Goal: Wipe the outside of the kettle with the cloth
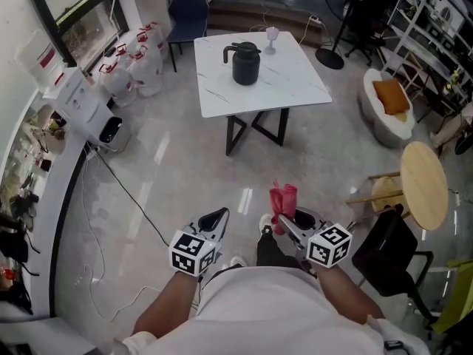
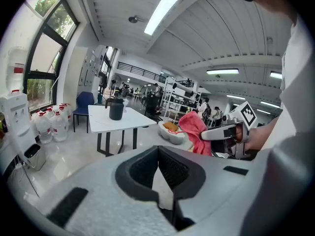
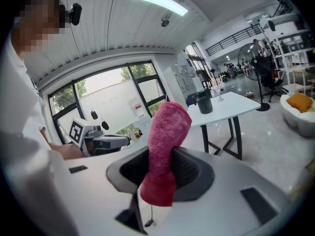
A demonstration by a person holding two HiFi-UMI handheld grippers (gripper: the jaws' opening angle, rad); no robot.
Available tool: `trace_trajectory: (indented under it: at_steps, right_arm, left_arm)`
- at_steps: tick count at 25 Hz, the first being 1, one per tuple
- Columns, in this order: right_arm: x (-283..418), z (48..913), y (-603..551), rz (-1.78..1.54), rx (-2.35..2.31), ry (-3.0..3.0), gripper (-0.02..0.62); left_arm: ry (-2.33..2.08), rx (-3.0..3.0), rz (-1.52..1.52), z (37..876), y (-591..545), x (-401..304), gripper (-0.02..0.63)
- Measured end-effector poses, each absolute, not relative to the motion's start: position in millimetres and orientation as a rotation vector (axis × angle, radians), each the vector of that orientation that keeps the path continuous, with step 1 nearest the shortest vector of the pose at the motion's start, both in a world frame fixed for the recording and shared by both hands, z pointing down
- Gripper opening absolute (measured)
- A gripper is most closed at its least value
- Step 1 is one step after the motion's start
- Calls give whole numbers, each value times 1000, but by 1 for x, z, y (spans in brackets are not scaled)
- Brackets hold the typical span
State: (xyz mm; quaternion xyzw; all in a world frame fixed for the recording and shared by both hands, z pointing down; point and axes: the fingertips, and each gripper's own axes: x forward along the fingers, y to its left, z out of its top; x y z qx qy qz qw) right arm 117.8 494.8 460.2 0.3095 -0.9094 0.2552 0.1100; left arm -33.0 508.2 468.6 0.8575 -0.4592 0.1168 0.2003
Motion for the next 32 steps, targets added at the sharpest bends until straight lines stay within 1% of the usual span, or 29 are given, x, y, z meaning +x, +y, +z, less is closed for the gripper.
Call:
trace_trajectory:
  at_steps: [7, 12, 21, 32]
  right_arm:
    - [117, 467, 441, 761, 925, -2665, 130]
    - [121, 457, 382, 756, 926, -2695, 130]
    - [137, 441, 275, 711, 871, -2735, 130]
    - [158, 451, 191, 725, 794, -2760, 130]
  left_arm:
    - [-1291, 2368, 321, 472, 466, -35, 0]
    - [-1322, 2369, 335, 464, 410, -33, 0]
    - [-1389, 2373, 316, 441, 300, -16, 0]
    - [-1447, 2323, 330, 449, 220, 6, 0]
